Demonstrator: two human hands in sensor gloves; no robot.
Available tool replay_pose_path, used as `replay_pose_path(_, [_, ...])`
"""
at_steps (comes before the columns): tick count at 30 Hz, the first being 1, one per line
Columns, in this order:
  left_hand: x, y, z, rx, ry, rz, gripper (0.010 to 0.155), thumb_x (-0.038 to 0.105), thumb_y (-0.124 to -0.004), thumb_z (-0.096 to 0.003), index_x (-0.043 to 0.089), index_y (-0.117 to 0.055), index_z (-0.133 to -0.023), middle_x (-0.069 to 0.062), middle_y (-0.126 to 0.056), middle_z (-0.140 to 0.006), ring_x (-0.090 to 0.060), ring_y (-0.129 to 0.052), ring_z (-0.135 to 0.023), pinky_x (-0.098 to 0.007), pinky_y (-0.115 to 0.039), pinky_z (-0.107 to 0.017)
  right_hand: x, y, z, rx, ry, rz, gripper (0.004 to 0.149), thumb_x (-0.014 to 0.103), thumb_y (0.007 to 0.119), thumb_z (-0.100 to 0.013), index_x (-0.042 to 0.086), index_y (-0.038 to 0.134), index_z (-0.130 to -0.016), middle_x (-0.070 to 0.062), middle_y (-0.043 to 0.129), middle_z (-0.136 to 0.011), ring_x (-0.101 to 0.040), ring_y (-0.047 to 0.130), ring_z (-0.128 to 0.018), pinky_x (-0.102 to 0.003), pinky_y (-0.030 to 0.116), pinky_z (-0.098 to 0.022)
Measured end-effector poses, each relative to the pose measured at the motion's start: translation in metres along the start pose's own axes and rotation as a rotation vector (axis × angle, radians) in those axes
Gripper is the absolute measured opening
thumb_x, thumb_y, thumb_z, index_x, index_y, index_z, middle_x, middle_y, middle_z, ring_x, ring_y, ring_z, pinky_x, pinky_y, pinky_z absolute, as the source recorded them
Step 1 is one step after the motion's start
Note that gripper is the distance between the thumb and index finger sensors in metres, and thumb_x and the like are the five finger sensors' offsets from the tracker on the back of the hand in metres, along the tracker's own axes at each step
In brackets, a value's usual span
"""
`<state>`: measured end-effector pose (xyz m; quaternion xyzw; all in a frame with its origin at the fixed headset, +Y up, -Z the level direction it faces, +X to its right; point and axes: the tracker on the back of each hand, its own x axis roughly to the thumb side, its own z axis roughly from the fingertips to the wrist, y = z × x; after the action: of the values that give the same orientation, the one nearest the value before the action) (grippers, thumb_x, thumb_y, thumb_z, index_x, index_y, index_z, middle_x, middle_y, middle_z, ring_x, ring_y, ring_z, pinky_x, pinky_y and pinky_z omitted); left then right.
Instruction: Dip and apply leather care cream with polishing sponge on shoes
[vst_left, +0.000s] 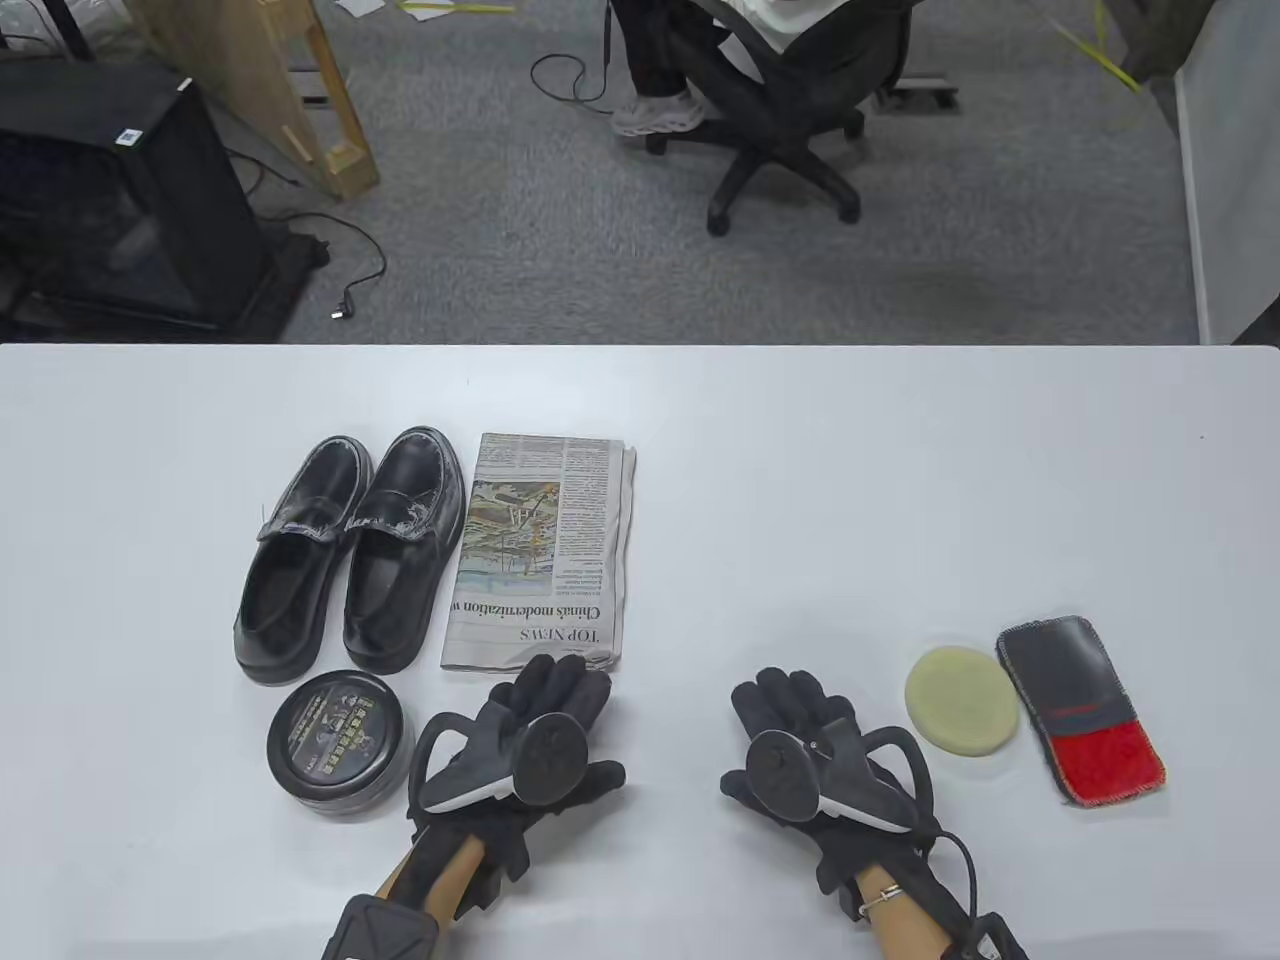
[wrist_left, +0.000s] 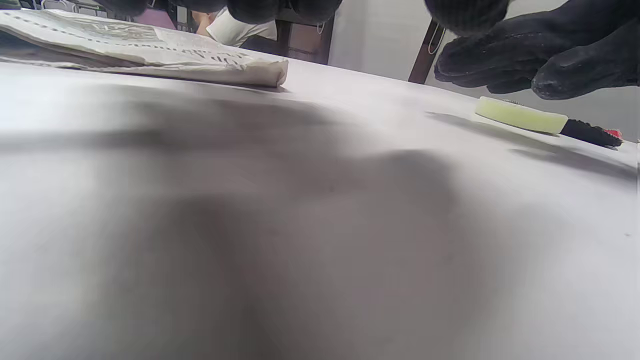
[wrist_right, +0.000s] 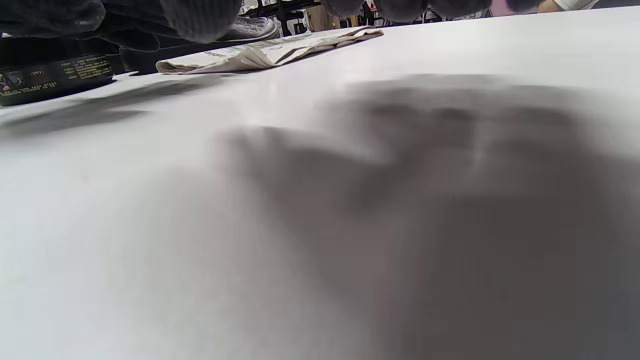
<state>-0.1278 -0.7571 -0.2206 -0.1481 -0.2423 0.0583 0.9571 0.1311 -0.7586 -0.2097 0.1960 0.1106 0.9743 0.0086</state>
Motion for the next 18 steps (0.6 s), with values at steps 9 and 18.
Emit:
replay_pose_path(9, [-0.017, 0.014, -0.021, 0.074, 0.303, 0.040, 0.083, 0.052, -0.058, -0.0618, 0.003, -0.026, -0.121, -0.036, -0.028, -0.123, -0.061, -0.033, -0.105, -0.073, -0.045, -0.072, -0.002, -0.002, 0.000, -0.024, 0.020, 0.005, 0.082, 0.059, 0.055, -0.055, 0.012, 0.032, -0.118, -0.024, 0.034, -0.121, -0.055, 0.039, -0.107, -0.066, 0.047, -0.073])
replay_pose_path(18, [-0.052, 0.012, -0.063, -0.124, 0.673, 0.062, 0.077, 0.043, -0.058, -0.0658, -0.003, -0.028, -0.120, -0.049, -0.023, -0.116, -0.070, -0.034, -0.099, -0.074, -0.048, -0.068, -0.001, -0.006, 0.002, -0.041, 0.018, 0.013, 0.081, 0.058, 0.055, -0.055, 0.012, 0.034, -0.118, -0.024, 0.036, -0.121, -0.054, 0.042, -0.107, -0.065, 0.050, -0.072])
